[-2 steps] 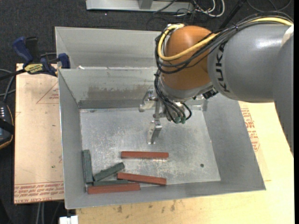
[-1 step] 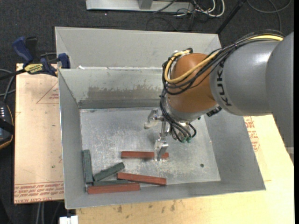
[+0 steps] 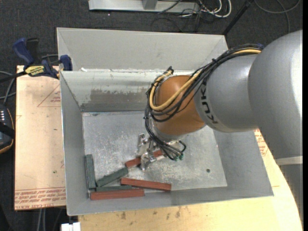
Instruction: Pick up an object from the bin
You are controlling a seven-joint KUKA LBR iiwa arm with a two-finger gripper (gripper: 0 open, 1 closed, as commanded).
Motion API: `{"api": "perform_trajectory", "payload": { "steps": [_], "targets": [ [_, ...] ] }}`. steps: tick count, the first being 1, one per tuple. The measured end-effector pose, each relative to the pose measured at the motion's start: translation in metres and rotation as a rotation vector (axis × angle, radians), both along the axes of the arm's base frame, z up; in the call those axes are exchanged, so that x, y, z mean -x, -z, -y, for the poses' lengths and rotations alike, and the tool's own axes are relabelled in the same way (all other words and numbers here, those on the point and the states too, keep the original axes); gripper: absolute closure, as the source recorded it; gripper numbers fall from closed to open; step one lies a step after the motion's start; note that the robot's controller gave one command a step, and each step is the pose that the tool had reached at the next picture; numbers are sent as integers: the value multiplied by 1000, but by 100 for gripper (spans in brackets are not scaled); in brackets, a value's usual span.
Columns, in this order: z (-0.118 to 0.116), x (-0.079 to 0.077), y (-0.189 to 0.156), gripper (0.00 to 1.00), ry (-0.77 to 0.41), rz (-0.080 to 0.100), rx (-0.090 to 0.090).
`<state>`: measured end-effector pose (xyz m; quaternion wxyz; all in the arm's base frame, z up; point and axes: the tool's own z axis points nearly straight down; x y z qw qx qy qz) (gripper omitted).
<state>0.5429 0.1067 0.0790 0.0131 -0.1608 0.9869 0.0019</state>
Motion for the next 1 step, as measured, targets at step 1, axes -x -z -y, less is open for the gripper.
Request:
{"api": "perform_trajectory", "payload": {
  "steps": [1],
  "targets": [
    [0,0,0,100,0,0,0]
  ]
}}
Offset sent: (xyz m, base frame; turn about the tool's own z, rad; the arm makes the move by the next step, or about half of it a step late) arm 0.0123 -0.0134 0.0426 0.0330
